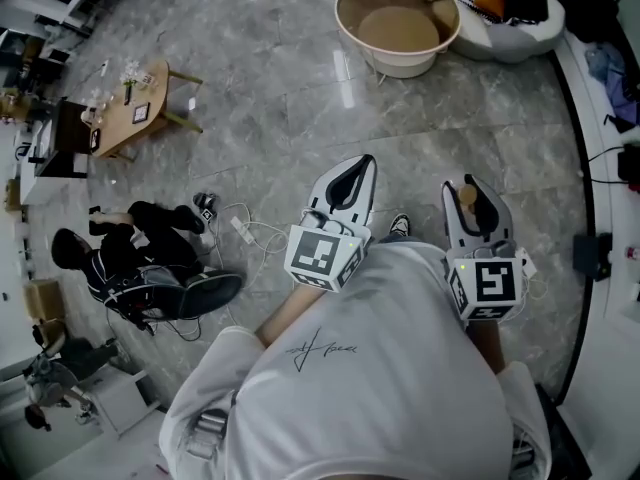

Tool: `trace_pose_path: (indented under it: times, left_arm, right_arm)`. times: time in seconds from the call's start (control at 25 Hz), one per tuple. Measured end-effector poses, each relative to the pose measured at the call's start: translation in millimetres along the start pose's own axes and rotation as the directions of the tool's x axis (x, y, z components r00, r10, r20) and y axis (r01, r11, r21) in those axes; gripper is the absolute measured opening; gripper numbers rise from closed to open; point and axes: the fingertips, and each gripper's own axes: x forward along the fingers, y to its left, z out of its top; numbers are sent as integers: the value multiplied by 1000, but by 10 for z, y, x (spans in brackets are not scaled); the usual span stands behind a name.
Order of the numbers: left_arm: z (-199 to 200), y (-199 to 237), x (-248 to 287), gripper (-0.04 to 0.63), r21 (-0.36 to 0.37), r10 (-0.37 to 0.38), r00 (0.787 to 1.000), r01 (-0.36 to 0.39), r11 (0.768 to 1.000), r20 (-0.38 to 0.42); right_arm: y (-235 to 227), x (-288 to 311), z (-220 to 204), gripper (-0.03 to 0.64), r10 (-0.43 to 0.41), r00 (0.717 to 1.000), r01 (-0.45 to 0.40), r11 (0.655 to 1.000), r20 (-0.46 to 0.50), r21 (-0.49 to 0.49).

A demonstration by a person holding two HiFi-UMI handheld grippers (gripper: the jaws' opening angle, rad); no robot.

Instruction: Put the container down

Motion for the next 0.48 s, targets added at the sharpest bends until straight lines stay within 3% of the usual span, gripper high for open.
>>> trace_pose_path:
  times: [0.48]
  left_arm:
    - [33, -198, 448, 18, 23, 32, 999, -32, 999, 13]
  right_arm:
    - [-482, 143, 23, 140, 68, 998, -67, 997, 7, -40]
